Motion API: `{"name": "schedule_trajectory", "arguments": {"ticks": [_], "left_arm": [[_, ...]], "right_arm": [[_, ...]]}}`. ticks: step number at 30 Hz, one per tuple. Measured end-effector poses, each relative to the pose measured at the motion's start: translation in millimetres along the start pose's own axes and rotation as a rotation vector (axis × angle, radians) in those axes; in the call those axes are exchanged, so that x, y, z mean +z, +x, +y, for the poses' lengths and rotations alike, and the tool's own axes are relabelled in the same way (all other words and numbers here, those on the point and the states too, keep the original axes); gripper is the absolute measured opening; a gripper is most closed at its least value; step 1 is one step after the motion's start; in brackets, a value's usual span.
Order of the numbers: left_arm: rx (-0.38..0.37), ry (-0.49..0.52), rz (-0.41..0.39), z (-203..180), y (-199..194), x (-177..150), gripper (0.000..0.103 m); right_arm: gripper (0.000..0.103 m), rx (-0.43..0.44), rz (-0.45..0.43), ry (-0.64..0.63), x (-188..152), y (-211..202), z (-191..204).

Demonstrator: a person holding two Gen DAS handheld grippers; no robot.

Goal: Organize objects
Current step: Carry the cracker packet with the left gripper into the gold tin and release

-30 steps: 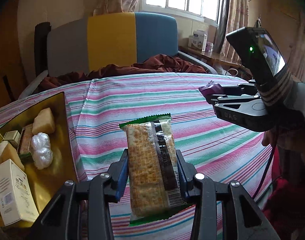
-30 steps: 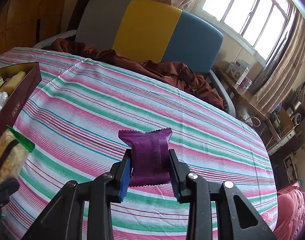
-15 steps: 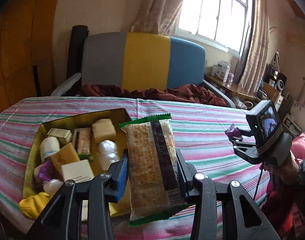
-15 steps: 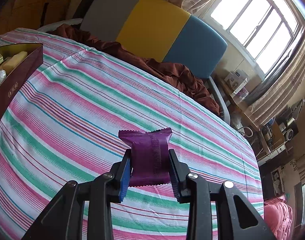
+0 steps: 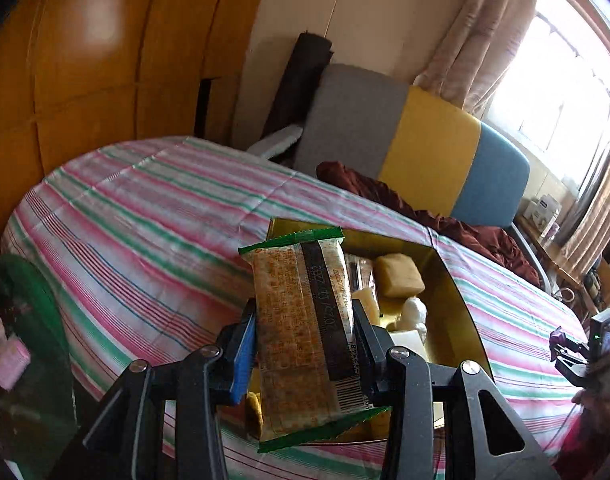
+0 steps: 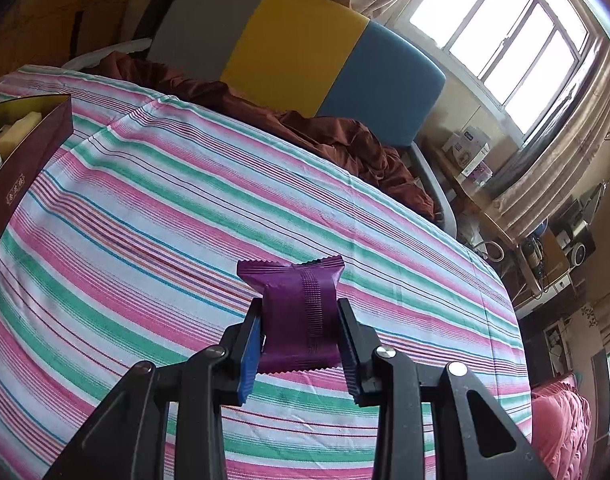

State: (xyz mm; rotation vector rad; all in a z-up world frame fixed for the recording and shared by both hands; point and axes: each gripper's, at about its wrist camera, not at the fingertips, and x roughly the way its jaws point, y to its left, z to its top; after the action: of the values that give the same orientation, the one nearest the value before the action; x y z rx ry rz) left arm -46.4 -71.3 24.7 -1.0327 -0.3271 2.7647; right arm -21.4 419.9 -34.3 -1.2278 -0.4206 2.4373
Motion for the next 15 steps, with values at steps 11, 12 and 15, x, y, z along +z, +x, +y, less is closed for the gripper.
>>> {"name": "schedule_trajectory", "arguments": {"ticks": [11, 12, 15], "left_arm": [[-0.053, 0.09, 0.178, -59, 84, -18, 0.043], [-0.052, 0.106, 0.183, -64, 88, -18, 0.043], [-0.062, 0.124, 0.204, -77, 105, -20, 0.043]], "right_arm": [[0.034, -0.007, 0.03, 0.008, -1, 6, -1], [0.034, -0.007, 0.031, 0.008, -1, 7, -1], [0.034, -0.006, 0.029, 0.009, -1, 6, -1]]}}
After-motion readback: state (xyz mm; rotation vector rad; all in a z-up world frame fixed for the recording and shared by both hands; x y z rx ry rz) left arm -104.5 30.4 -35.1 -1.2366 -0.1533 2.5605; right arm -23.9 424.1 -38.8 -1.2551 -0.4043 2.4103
